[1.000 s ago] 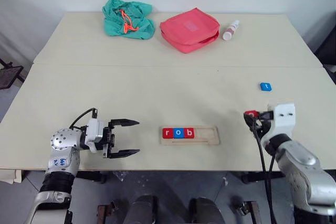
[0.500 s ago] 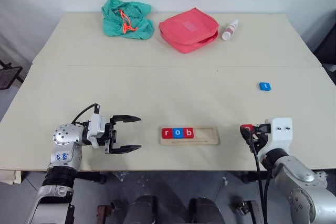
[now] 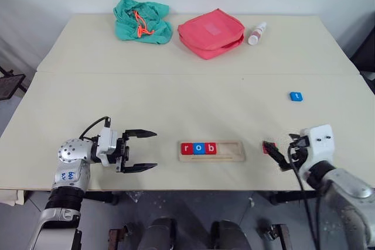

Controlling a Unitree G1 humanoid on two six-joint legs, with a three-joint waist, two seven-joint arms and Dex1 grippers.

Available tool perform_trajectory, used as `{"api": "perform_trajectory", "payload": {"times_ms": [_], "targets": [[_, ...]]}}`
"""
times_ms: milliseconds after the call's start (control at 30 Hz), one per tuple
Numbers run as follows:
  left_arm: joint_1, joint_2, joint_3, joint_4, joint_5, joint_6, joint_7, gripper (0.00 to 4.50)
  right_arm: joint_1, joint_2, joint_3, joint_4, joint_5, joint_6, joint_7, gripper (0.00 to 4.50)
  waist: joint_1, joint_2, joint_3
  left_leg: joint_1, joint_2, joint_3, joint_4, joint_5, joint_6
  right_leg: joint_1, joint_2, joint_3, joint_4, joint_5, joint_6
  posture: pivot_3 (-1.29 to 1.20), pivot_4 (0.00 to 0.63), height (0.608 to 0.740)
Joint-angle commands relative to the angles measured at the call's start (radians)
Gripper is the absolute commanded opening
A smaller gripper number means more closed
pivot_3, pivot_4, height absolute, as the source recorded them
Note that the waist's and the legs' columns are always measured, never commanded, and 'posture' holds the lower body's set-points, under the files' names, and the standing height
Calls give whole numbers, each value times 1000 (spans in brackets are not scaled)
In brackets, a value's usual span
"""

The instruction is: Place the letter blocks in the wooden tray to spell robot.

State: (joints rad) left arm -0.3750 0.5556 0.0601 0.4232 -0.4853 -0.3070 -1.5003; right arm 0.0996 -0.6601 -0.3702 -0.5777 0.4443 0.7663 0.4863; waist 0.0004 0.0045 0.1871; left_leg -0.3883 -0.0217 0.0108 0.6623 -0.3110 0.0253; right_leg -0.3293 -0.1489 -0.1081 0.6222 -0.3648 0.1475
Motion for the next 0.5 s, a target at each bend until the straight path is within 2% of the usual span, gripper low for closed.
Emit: {"api": "perform_trajectory", "payload": {"times_ms": [33,233,500], "targets": [[4,9,13,-27,-15,-2,-33,4500,-13,-85,-1,23,14,-101,152,4456,0,0,0,0,0,0,0,0,0,0,0,0,0,0,0,0,150,740],[14,-1,11,-42,-12,-5,-17,4500,-165,-296,122,265,-33,-287,475,4456,-1,0,0,0,0,1,1,0,0,1,0,-1,-2,0,0,0,150,740],[85,6,20,-135,-29,21,-3,4500,-372,-361,326,556,-152,-489,722,4456,0,-1,0,-1,0,-1,1,0,0,2,-1,-3,-2,0,0,0,150,740]]}}
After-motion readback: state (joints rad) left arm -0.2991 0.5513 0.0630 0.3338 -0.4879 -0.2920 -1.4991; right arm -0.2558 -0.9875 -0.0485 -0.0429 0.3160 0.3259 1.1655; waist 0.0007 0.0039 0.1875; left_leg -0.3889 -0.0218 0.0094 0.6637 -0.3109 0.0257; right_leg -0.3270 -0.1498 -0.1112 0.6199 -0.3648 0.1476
